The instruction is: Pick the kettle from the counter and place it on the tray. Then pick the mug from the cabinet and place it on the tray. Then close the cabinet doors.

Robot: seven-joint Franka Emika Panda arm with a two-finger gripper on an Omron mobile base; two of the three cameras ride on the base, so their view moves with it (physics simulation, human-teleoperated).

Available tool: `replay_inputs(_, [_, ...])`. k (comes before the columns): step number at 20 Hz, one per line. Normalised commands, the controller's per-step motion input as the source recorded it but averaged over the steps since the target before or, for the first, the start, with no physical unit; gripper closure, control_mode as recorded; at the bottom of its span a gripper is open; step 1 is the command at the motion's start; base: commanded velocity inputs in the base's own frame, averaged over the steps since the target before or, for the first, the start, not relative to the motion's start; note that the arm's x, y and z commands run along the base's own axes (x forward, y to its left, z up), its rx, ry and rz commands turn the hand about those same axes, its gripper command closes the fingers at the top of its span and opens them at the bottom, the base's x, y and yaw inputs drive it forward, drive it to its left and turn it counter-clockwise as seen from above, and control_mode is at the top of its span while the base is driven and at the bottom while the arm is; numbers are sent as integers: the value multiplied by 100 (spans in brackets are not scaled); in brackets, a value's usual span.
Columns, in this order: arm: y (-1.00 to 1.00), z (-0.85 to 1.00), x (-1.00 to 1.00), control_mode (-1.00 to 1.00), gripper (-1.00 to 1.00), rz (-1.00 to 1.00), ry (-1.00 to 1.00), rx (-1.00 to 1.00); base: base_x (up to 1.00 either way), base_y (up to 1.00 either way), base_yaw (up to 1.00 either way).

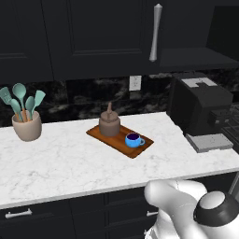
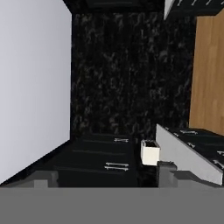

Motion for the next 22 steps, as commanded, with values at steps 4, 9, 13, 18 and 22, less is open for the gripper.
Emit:
replay_inputs(4, [-17, 0, 6, -100, -100, 9, 7, -1, 0, 0, 0])
replay_inputs(9, [-6, 0, 22, -100, -100, 16, 7, 0, 0, 0, 0])
replay_inputs(13, [-3, 0, 22, -100, -100, 21, 3, 0, 0, 0, 0])
replay_inputs(18, [-9, 0, 7, -100, -100, 21, 2, 0, 0, 0, 0])
replay_inputs(22, [-5, 0, 9, -100, -100, 22, 8, 0, 0, 0, 0])
